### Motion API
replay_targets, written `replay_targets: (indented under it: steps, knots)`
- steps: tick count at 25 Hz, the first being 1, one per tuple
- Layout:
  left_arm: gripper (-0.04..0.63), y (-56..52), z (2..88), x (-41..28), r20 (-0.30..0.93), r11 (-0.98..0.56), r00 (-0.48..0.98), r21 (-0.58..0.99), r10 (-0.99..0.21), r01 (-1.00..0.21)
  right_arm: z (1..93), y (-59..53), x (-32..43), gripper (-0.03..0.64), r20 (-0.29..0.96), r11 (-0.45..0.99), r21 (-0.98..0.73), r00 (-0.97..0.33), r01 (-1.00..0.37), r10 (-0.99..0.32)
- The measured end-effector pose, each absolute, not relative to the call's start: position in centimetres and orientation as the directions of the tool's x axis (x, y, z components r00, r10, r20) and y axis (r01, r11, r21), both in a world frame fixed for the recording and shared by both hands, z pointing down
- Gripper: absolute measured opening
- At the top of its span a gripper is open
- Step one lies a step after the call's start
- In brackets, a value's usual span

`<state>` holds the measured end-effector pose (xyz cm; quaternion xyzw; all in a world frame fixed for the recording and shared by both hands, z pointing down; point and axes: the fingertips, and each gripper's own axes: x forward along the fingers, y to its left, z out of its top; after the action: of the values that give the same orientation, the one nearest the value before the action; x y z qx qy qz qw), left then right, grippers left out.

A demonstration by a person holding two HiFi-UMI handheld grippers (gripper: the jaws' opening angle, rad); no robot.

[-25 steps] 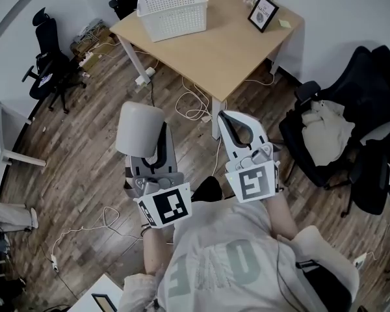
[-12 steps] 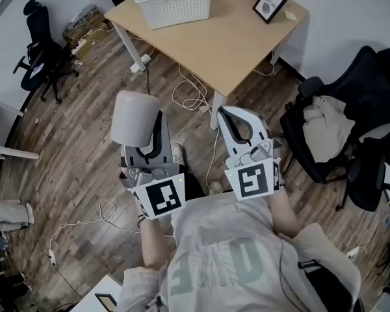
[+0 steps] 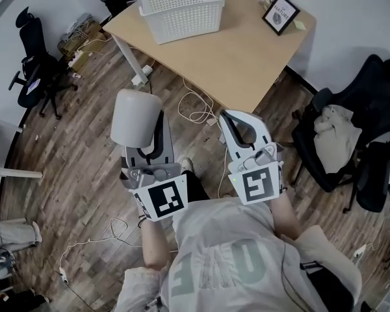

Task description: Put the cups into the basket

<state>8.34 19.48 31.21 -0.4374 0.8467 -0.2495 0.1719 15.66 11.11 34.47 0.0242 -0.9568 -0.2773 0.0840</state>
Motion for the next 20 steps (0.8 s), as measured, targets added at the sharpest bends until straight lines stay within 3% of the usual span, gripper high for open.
replay_targets:
  steps: [12,20]
  knots:
    - [0.051,18.4,28.0,-6.1,-0.113,0.457,-0.486,-0.572,-0.867,-0.681,31.2,10.9,1.2,-0.002,0.137,0.820,0.569,-0.977,-0.056,-0.161]
    - [0.051,17.4,28.1,-10.4,-0.108,0.388,-0.401,-0.566,-0.910,-0.727,31.8,10.6,-3.9,-0.002,0.148,0.832,0.544,-0.963,-0.113,-0.227]
